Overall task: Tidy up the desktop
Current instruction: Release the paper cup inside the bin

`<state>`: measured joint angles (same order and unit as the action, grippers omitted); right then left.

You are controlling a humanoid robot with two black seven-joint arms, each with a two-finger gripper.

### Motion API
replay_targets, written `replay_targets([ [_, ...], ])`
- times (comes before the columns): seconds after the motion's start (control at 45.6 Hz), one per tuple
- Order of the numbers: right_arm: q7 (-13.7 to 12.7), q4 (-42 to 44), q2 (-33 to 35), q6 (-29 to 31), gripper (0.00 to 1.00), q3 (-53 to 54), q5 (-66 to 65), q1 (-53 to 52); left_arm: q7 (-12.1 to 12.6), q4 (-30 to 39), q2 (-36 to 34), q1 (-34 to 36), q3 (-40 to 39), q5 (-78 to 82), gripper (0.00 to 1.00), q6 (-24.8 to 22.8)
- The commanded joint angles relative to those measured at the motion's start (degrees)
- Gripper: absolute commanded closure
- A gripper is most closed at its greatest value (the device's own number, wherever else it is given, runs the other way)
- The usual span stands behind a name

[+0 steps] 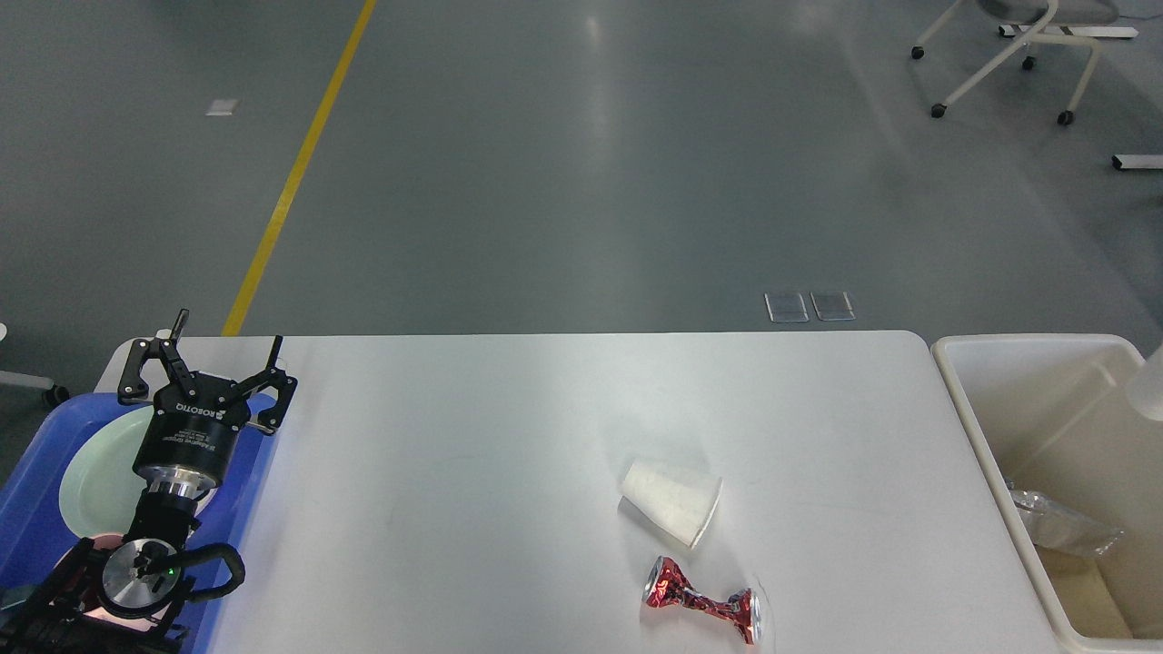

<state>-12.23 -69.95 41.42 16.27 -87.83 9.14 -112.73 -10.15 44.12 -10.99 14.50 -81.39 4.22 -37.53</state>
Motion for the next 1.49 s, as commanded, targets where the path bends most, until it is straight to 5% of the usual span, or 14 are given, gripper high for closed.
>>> replay_targets([
  [0.0,0.0,11.6,3.0,-1.2,1.0,8.8,0.0,13.5,0.0,0.0,0.0,0.0,0.0,0.0,0.04,0.0],
  [0.241,0.1,33.3,2.4,-2.6,1.0,29.2,-0.3,42.1,0.0,0.0,0.0,0.0,0.0,0.0,0.04,0.0],
  [0.548,0.0,52.0,-12.6,-15.4,1.0,36.4,-0.3,65.3,0.0,0.0,0.1,0.0,0.0,0.0,0.04,0.0],
  [0.789,-0.5,54.1,-18.4,-23.9,1.0,36.6,-0.2,71.6,0.0,0.0,0.0,0.0,0.0,0.0,0.04,0.0],
  [1.271,-0.6,53.8,-19.6,-25.3,1.0,36.7,0.3,74.8,0.0,0.0,0.0,0.0,0.0,0.0,0.04,0.0],
  [1.293,-0.6,53.8,-19.4,-25.4,0.99,36.7,0.3,74.7,0.0,0.0,0.0,0.0,0.0,0.0,0.04,0.0],
  [1.402,-0.4,53.8,-18.8,-26.4,0.26,36.9,-0.1,74.3,0.0,0.0,0.0,0.0,0.0,0.0,0.04,0.0],
  [1.468,-0.3,53.6,-19.1,-26.6,0.04,36.8,-0.3,74.3,0.0,0.0,0.0,0.0,0.0,0.0,0.04,0.0],
])
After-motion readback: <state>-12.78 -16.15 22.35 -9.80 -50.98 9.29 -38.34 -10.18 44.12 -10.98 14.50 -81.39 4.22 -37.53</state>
